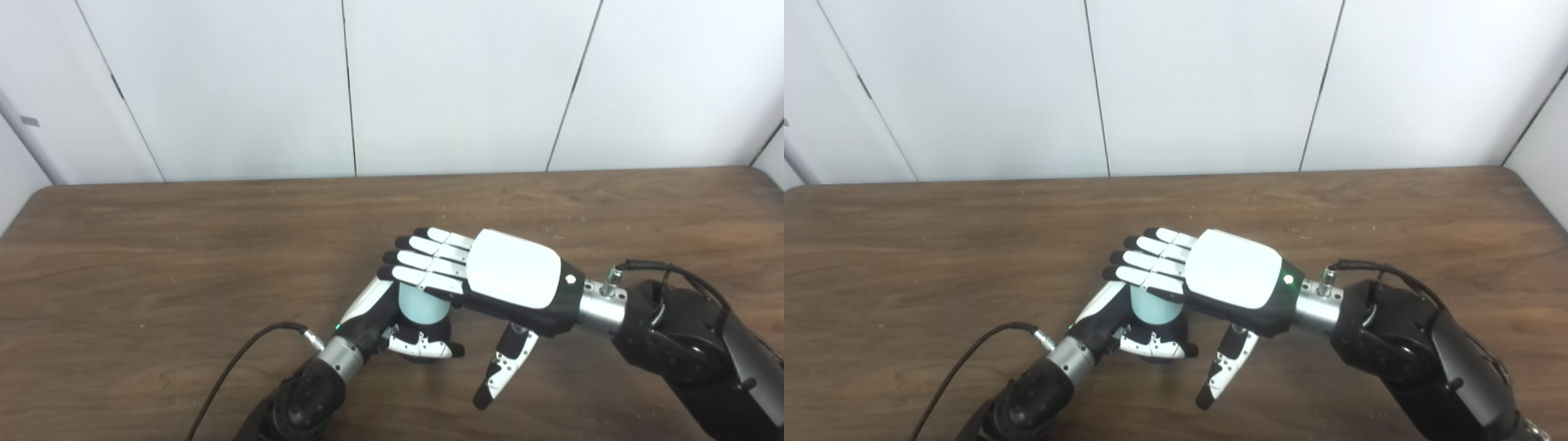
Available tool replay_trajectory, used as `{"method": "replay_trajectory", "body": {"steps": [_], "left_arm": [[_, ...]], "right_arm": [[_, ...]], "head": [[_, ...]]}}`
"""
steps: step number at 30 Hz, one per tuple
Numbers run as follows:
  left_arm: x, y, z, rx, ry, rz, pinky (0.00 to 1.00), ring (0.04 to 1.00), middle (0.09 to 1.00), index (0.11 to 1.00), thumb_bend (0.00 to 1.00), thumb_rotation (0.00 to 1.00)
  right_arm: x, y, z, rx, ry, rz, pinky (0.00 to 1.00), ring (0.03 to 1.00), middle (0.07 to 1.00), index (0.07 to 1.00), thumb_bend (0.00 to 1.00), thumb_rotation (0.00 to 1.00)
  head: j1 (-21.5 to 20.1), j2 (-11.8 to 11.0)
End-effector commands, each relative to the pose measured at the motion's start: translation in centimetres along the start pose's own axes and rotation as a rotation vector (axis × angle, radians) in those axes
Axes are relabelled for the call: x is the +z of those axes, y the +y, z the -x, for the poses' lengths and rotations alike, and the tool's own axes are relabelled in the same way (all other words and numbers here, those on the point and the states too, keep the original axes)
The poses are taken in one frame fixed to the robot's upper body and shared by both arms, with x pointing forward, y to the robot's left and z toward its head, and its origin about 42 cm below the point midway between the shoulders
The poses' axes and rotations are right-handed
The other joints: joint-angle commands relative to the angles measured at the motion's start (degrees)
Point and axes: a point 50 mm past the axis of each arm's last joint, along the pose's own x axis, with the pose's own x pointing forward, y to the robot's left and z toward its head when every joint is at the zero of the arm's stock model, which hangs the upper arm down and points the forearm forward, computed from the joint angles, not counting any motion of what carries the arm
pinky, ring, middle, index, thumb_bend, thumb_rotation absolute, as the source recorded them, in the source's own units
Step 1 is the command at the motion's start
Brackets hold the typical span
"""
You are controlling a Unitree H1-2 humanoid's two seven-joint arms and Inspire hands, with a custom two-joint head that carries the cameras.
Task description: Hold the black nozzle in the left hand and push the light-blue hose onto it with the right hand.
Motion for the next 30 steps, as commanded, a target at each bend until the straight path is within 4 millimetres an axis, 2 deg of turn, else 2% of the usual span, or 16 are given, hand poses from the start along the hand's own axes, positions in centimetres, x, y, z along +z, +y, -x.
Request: {"method": "replay_trajectory", "body": {"steps": [1,2,4,5,6,8,10,16,17,19,22,24,25,26,28,30], "left_arm": [[-2.1,-1.7,0.8,-0.094,0.129,-0.016,1.0,0.808,0.668,0.489,0.52,0.08],[-2.1,-1.7,0.7,-0.095,0.129,-0.01,1.0,0.795,0.655,0.489,0.52,0.08],[-2.2,-1.8,0.6,-0.096,0.126,0.003,0.78,0.59,0.565,0.489,0.52,0.09],[-2.2,-1.8,0.6,-0.097,0.124,0.009,0.53,0.483,0.525,0.488,0.52,0.08],[-2.2,-1.8,0.5,-0.098,0.117,0.017,0.4,0.428,0.504,0.488,0.51,0.08],[-2.3,-1.9,0.5,-0.099,0.108,0.025,0.31,0.375,0.484,0.486,0.51,0.08],[-2.4,-1.9,0.6,-0.095,0.113,0.037,0.41,0.492,0.552,0.487,0.51,0.08],[-2.2,-1.9,0.7,-0.086,0.122,0.063,0.41,0.47,0.555,0.487,0.52,0.08],[-2.2,-1.9,0.7,-0.084,0.12,0.059,0.62,0.542,0.573,0.486,0.52,0.08],[-2.2,-1.9,0.7,-0.087,0.108,0.036,0.81,0.588,0.547,0.483,0.52,0.08],[-2.3,-1.7,0.8,-0.096,0.103,0.038,0.86,0.619,0.546,0.483,0.52,0.08],[-2.3,-1.6,1.1,-0.106,0.086,0.04,0.92,0.691,0.619,0.49,0.52,0.08],[-2.2,-1.5,1.3,-0.111,0.07,0.034,0.97,0.759,0.708,0.591,0.71,0.17],[-2.2,-1.5,1.4,-0.115,0.057,0.028,0.98,0.818,0.781,0.675,0.82,0.23],[-2.1,-1.3,1.7,-0.126,0.032,-0.002,1.0,0.919,0.9,0.828,0.95,0.3],[-2.1,-0.9,1.9,-0.143,0.008,-0.057,1.0,0.976,0.972,0.946,0.99,0.33]], "right_arm": [[0.4,1.3,0.0,0.109,-0.022,-0.003,0.98,1.0,1.0,1.0,0.89,0.5],[0.4,1.2,0.0,0.106,-0.022,-0.001,0.98,1.0,1.0,1.0,0.89,0.5],[0.5,0.9,0.1,0.095,-0.021,0.005,1.0,1.0,1.0,1.0,0.89,0.5],[0.5,0.8,0.1,0.087,-0.021,0.008,1.0,1.0,1.0,1.0,0.9,0.51],[0.6,0.6,0.2,0.063,-0.017,0.014,1.0,1.0,1.0,1.0,0.91,0.51],[0.7,0.5,0.3,0.008,-0.008,0.023,1.0,1.0,1.0,1.0,0.94,0.54],[0.7,0.0,0.2,-0.111,0.003,0.029,1.0,1.0,1.0,1.0,0.99,0.62],[0.7,-0.8,-0.3,-0.306,0.009,0.033,1.0,1.0,1.0,1.0,1.0,0.67],[0.6,-0.9,-0.4,-0.337,0.008,0.032,1.0,1.0,1.0,1.0,1.0,0.67],[0.8,-1.1,-1.3,-0.49,-0.001,-0.009,1.0,1.0,1.0,1.0,1.0,0.64],[1.3,-0.3,-2.2,-0.634,0.015,-0.053,1.0,1.0,1.0,1.0,1.0,0.63],[1.7,0.4,-2.5,-0.683,0.045,-0.083,1.0,1.0,1.0,1.0,1.0,0.63],[2.0,0.8,-2.5,-0.699,0.069,-0.111,1.0,1.0,1.0,1.0,1.0,0.62],[2.2,1.1,-2.4,-0.708,0.09,-0.137,1.0,1.0,1.0,1.0,1.0,0.62],[2.4,2.0,-2.0,-0.719,0.136,-0.191,1.0,1.0,1.0,1.0,1.0,0.62],[2.5,2.7,-1.5,-0.721,0.181,-0.228,1.0,1.0,1.0,1.0,1.0,0.64]], "head": [[0.1,0.0],[0.1,0.0],[0.0,0.0],[0.0,0.0],[0.0,-0.1],[0.1,-0.2],[0.1,-0.1],[0.2,-0.1],[0.2,-0.1],[0.6,-0.2],[0.8,-0.2],[0.9,-0.1],[1.1,-0.2],[1.1,-0.2],[1.1,-0.2],[1.5,-0.2]]}}
